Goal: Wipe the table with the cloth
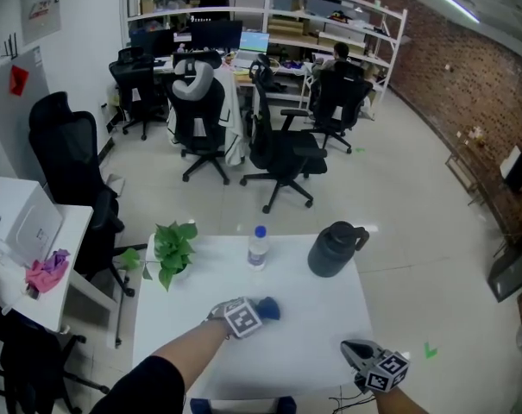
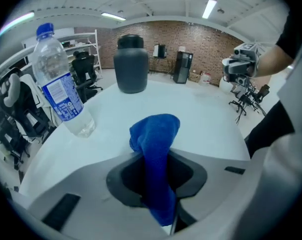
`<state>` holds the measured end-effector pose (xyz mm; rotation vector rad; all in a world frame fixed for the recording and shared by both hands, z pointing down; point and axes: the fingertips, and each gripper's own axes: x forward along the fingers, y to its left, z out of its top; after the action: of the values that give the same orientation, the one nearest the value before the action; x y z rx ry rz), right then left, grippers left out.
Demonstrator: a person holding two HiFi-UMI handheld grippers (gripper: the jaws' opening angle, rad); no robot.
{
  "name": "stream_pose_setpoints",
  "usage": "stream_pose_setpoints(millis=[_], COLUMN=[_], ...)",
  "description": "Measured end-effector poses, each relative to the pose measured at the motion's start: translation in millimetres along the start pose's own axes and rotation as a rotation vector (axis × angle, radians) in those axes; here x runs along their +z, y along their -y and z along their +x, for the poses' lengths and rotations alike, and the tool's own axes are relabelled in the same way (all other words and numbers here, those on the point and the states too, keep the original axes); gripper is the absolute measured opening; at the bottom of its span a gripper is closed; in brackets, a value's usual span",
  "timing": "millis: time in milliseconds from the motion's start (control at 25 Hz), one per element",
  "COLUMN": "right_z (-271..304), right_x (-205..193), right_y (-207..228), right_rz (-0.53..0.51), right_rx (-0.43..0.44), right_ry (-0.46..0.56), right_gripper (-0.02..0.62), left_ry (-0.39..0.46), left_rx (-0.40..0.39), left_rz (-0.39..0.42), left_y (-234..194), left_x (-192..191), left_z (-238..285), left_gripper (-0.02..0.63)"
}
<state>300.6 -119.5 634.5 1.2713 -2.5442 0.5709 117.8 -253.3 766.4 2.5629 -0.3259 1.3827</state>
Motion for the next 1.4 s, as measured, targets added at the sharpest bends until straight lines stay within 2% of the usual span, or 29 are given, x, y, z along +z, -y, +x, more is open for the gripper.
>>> stream_pose_setpoints(millis=[80,160,360,600,720,880,1000,1160,1400], right_z=[3,4,-12,-32,-30,-11,3,12,-5], right_x=[-1,-3,-10,-16,-12,1,3,0,-3], right_y=[-1,-1,12,26,24,20,18,15,27], right_rz=[-0.002,-0.007,0.011,0.012,0.022,0.01,-0.003,-0.016,0.002], right_rx=[0.005,0.011,-0.024,-0.069,-0.07,-0.039,-0.016,0.001,-0.034], right_ry=[-0.002,-0.009,-0.027,-0.043,-0.028,-0.004,-0.001,-0.005,-0.013], right_gripper=[0.008,0.008,0.008,0.008,0.008,0.008,0.008,0.008,0.008], left_ry=[-0.061,-0.094,-0.025,0.027,0.007,0.018,0.013,-0.03,-0.016], left_rx=[-0.008,0.018,0.079,0.148,0.133,0.031,-0.007,-0.003,0.097], left_rz=[-0.002,-0.019,-0.026,-0.099,-0.09,0.004,0.032,0.005,-0.057], left_y=[5,-4,-44,-80,-68,-11,12,1,-52], left_x=[-17,-28,-2,10,10,7,-4,-23,-7], left_z=[7,15,30,35,30,10,2,18,25], left_gripper=[0.076,0.076,0.077,0.076,0.075,0.075,0.075,0.075,0.075])
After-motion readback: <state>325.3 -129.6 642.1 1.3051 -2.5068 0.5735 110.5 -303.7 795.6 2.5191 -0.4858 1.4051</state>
